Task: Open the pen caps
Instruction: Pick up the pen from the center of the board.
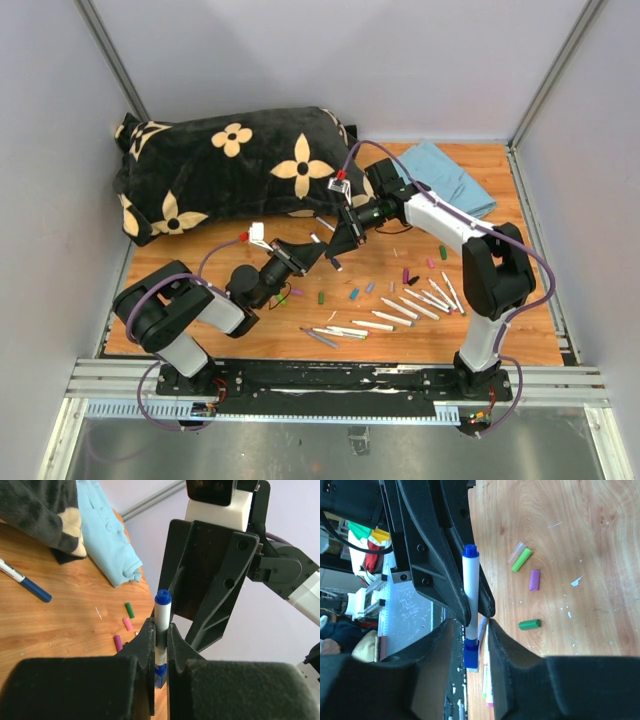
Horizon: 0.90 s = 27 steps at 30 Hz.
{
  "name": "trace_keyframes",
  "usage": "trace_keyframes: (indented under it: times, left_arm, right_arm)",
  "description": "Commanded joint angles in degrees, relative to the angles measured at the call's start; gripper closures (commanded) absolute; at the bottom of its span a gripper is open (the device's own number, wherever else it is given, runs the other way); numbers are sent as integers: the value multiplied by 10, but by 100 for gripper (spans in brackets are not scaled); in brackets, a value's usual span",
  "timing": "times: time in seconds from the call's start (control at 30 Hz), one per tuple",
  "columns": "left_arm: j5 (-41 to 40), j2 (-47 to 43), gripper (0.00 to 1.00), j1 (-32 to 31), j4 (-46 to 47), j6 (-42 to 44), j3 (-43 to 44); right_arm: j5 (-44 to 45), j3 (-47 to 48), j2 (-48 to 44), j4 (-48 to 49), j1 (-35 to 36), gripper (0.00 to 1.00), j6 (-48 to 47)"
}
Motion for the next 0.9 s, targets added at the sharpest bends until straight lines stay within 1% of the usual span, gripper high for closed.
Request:
trace_keyframes:
  times: [0.0, 0.07, 0.17, 0.3, 0.43, 0.5, 0.6, 0.8, 0.87]
  left_arm:
    - [32, -2, 100, 4, 139, 26, -2]
    - [56, -6, 100, 14, 139, 21, -7]
    - [100, -10, 99, 37, 139, 6, -15]
    - [167, -26, 100, 71, 132, -5, -26]
    - [236, -66, 100, 95, 76, 0, -33]
    - [263, -95, 100, 102, 25, 15, -30]
    - [301, -144, 100, 108, -94, 49, -14]
    - [354, -235, 100, 110, -346, 146, 41]
    - [367, -257, 100, 111, -410, 174, 59]
  right_arm:
    - [3, -3, -36, -25, 10, 54, -43]
    - [17, 1, -45, -42, 9, 42, -65]
    - [34, 6, -57, -62, 8, 31, -91]
    - [64, 17, -72, -93, 6, 27, -135]
    - [89, 27, -94, -123, -1, 27, -179]
    - [103, 29, -106, -131, -4, 27, -198]
    - [121, 30, -126, -139, -5, 27, -223]
    - [132, 31, -166, -156, -13, 27, -281]
    - [136, 32, -181, -160, -14, 27, -306]
